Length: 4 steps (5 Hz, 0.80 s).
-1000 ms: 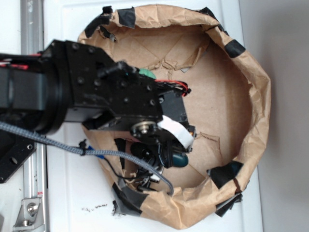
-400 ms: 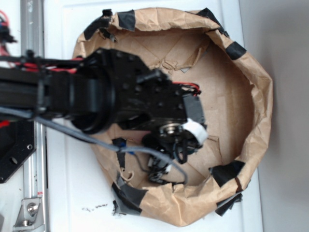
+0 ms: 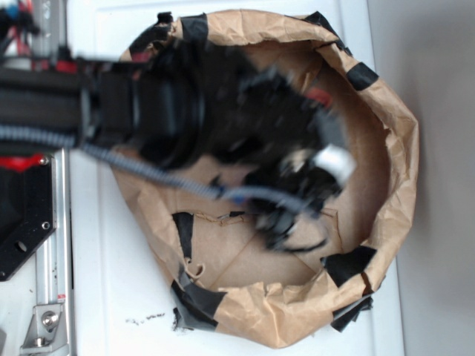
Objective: Grab the plastic pickle.
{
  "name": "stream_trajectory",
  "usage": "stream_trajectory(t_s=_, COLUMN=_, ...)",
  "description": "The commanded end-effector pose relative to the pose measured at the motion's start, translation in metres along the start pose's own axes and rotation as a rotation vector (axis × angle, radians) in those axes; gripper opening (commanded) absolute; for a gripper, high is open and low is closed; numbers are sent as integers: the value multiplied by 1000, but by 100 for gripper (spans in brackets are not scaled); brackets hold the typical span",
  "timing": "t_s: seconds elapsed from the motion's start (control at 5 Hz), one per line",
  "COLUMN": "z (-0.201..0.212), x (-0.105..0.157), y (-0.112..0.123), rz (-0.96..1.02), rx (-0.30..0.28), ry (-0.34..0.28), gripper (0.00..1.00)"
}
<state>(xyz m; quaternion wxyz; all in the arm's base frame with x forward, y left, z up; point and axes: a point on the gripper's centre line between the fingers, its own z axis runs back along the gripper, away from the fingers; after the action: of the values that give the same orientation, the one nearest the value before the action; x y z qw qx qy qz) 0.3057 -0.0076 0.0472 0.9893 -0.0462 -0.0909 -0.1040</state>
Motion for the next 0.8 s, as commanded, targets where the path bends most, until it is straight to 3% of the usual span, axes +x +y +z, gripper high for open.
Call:
stream_trajectory(t_s=0.0, z=96, x=29, y=36, rz=275, rx=105, ry=-48, gripper=0)
stream_trajectory(t_s=0.2, z=134, x=14, y=37, rz=370, rx=148, ry=13, gripper=0)
stream_trajectory(t_s=0.4, z=143, x=-14, y=24, rz=333, rx=146, ry=13, gripper=0)
stream_trajectory(t_s=0.6, z=145, x=-23, y=19, rz=317, rx=136, ry=-1, gripper=0)
